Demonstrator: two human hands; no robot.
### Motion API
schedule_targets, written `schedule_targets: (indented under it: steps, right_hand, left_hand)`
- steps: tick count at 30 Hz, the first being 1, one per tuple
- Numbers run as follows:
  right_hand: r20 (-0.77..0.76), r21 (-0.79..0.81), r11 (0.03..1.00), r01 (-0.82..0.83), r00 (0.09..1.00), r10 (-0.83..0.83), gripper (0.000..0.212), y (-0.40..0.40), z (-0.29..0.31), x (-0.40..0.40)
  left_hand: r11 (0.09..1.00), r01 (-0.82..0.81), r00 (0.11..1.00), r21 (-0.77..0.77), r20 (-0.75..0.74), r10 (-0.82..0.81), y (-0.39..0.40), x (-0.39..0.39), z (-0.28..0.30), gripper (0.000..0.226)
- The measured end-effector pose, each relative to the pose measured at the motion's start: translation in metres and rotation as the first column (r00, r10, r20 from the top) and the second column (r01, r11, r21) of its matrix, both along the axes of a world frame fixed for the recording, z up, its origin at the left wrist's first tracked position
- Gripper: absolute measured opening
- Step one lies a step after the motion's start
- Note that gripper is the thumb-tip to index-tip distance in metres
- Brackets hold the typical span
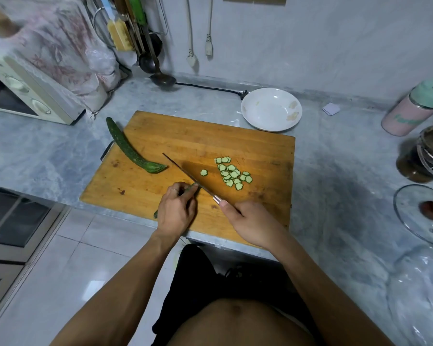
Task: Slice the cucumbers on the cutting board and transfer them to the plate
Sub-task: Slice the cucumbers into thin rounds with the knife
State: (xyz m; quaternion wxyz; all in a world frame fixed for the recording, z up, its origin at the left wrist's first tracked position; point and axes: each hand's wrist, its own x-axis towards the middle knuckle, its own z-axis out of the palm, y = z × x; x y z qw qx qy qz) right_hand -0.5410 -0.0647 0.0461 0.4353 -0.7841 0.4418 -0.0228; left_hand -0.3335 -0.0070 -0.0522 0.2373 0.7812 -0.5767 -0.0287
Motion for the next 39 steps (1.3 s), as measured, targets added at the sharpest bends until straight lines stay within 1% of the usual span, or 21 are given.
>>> schedule_targets:
  steps: [7, 12, 17, 21, 24, 26, 30, 35, 39]
  right_hand:
    - [-0.031, 0.021, 0.999, -0.034, 0.999, 0.035, 0.060, -0.002, 0.003, -0.001]
    - [-0.043, 0.041, 0.999, -0.035, 0.998, 0.037, 0.062, -0.002, 0.000, 0.004]
    - [-0.035, 0.067, 0.997, -0.026, 0.999, 0.028, 0.063, -0.008, 0.000, 0.008]
    - [-0.041, 0.082, 0.996, -0.018, 0.999, 0.022, 0.073, -0.011, -0.012, 0.017]
    - [-0.037, 0.042, 0.999, -0.003, 0.999, 0.005, 0.068, -0.009, -0.018, 0.025]
    - [-0.017, 0.033, 0.999, 0.005, 1.000, -0.004, 0.068, -0.008, -0.020, 0.026]
    - [0.006, 0.053, 0.998, 0.045, 0.999, -0.045, 0.070, -0.009, -0.020, 0.021]
    - [0.004, 0.078, 0.987, 0.139, 0.990, -0.140, 0.073, -0.018, -0.019, 0.015]
    - [0.024, 0.073, 0.985, 0.158, 0.987, -0.161, 0.063, -0.021, -0.012, 0.008]
  left_hand:
    - [1.000, 0.010, 1.000, -0.020, 0.001, -0.010, -0.001, 0.000, -0.003, 0.036]
    - [1.000, 0.000, 1.000, -0.014, 0.002, 0.000, -0.002, -0.001, -0.006, 0.034]
    - [0.999, 0.027, 1.000, -0.030, 0.015, -0.026, -0.002, 0.000, -0.007, 0.036]
    - [0.997, 0.054, 0.998, -0.054, 0.028, -0.053, -0.002, -0.001, -0.005, 0.030]
    - [0.997, 0.049, 0.999, -0.058, 0.022, -0.047, -0.002, -0.001, -0.005, 0.027]
    - [0.997, 0.043, 0.999, -0.060, 0.014, -0.042, -0.002, -0.001, -0.004, 0.030]
    - [0.999, 0.026, 1.000, -0.043, -0.012, -0.027, -0.001, -0.003, -0.004, 0.037]
    - [0.999, 0.019, 0.999, -0.035, -0.039, -0.020, 0.000, -0.004, 0.002, 0.034]
    - [1.000, 0.002, 0.998, -0.024, -0.062, -0.004, 0.000, -0.003, 0.001, 0.032]
